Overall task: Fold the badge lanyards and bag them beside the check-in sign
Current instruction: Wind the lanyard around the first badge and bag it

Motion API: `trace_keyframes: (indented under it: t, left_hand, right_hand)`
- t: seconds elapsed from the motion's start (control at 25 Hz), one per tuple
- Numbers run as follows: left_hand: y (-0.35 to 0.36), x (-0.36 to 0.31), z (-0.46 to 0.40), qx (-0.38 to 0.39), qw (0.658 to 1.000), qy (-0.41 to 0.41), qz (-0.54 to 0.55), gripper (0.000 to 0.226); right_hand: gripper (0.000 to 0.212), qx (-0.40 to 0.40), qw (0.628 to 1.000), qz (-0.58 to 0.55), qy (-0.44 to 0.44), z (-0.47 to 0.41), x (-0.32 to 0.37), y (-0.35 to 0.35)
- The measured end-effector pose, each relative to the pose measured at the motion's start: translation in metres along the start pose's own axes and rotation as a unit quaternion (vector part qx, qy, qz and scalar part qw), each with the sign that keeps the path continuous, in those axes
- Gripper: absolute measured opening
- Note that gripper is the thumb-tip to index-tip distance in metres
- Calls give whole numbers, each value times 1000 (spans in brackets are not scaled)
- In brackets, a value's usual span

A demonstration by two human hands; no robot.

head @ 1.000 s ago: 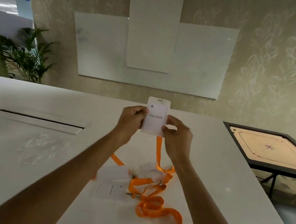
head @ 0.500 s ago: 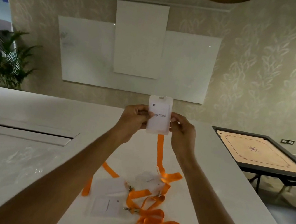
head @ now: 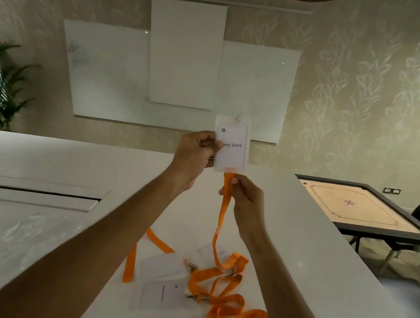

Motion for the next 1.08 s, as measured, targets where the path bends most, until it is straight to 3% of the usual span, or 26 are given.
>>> trace_keyframes:
  t: [0.24,0.44,0.68,0.88,1.08]
  left_hand:
    - [-2,17,-3,-25,999,-30,0,17]
    - [-4,37,-15,-80,994,-35,-58,13]
    - [-6,68,-16,-133,985,-35,-105,19]
    - [-12,87,-13,-175,970,-16,-166,11]
    - [-11,89,-3,-186,947,26,-259,16]
  right_hand:
    - [17,-42,998,44,25,14,-9,-7]
    - [17,-26,992,87,88,20,-26,-9]
    - [29,-18,978,165,126,34,-32,-9]
    - [31,55,969,192,142,54,-26,-9]
    - [26,152,976,76,135,56,12,-6]
Point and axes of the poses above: each hand's wrist, its own z-axis away from the middle knuckle, its own y-axis out of the palm, x = y × z, the point moved 6 cm from there along -z, towards the middle knuckle, and after that the axes turned 2 degrees about -x, right-handed, at the moved point
